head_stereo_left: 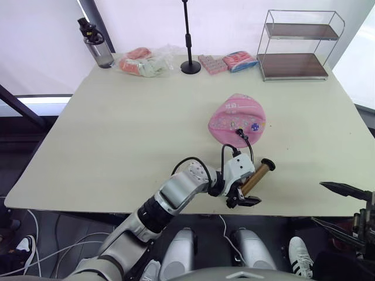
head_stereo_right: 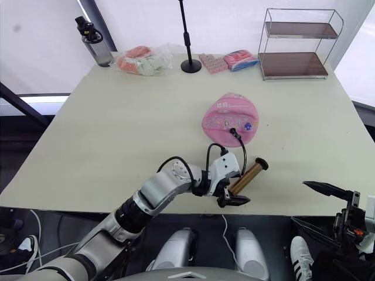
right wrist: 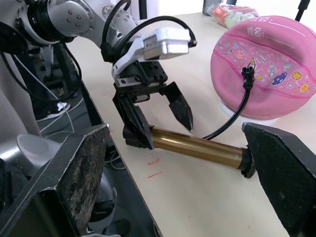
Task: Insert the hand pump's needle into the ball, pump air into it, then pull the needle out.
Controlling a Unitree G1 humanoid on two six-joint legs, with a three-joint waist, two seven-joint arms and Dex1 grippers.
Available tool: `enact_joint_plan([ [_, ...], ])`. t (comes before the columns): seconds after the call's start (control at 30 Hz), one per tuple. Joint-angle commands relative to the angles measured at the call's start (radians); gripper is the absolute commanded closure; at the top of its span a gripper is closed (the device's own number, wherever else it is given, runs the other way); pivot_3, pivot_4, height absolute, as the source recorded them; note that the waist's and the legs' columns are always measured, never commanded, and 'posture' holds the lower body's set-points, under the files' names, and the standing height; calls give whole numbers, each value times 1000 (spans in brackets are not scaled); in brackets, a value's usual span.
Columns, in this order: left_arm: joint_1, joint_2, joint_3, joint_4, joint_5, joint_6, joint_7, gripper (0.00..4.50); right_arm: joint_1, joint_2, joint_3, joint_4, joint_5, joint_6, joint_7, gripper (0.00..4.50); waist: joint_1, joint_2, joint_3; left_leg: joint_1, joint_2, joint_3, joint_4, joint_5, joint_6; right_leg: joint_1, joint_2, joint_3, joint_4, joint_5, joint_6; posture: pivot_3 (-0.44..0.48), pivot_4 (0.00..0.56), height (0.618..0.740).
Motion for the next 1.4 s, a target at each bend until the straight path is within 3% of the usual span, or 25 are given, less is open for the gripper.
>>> enact_joint_plan([
  [0.03,0,-7,-29,13,32,-1,12,28,14,13,3,-10,2,-33,17,0,-1,0,0,0,0,0,0,0,0,0,0,0,0,0,0,0,150,731],
  [0.4,12,-5,-46,42,86,-25,7,28,23,24,9,19,-5,-69,39,0,0,0,0,0,0,0,0,0,0,0,0,0,0,0,0,0,150,731],
  [0.5,14,1,-38,37,86,-32,-3,948,14,22,15,35,-11,-79,41,0,0,0,0,0,0,0,0,0,0,0,0,0,0,0,0,0,150,731],
  [0.53,14,4,-34,36,86,-34,-6,948,11,22,17,39,-12,-83,41,0,0,0,0,0,0,0,0,0,0,0,0,0,0,0,0,0,150,731],
  [0.57,15,7,-31,35,86,-35,-8,1645,10,23,19,41,-12,-85,40,0,0,0,0,0,0,0,0,0,0,0,0,0,0,0,0,0,150,731],
  [0.6,15,10,-26,34,85,-36,-11,1947,8,23,20,43,-12,-86,40,0,0,0,0,0,0,0,0,0,0,0,0,0,0,0,0,0,150,731],
  [0.67,17,15,-17,29,82,-35,-16,2996,4,25,24,48,-13,-88,39,0,0,0,0,0,0,0,0,0,0,0,0,0,0,0,0,0,150,731],
  [0.73,21,23,-10,19,80,-35,-23,3368,-1,29,28,50,-12,-86,33,0,0,0,0,0,0,0,0,0,0,0,0,0,0,0,0,0,150,731],
  [0.9,35,40,33,-2,73,-90,-34,3386,-22,59,46,27,8,-43,-48,0,1,0,0,0,0,0,0,0,0,0,0,0,0,0,0,0,150,731],
  [1.4,174,26,236,-21,-40,-369,-112,3386,-134,186,143,-164,141,230,-523,0,4,1,0,0,1,0,0,0,0,0,0,1,0,0,-2,0,150,731],
])
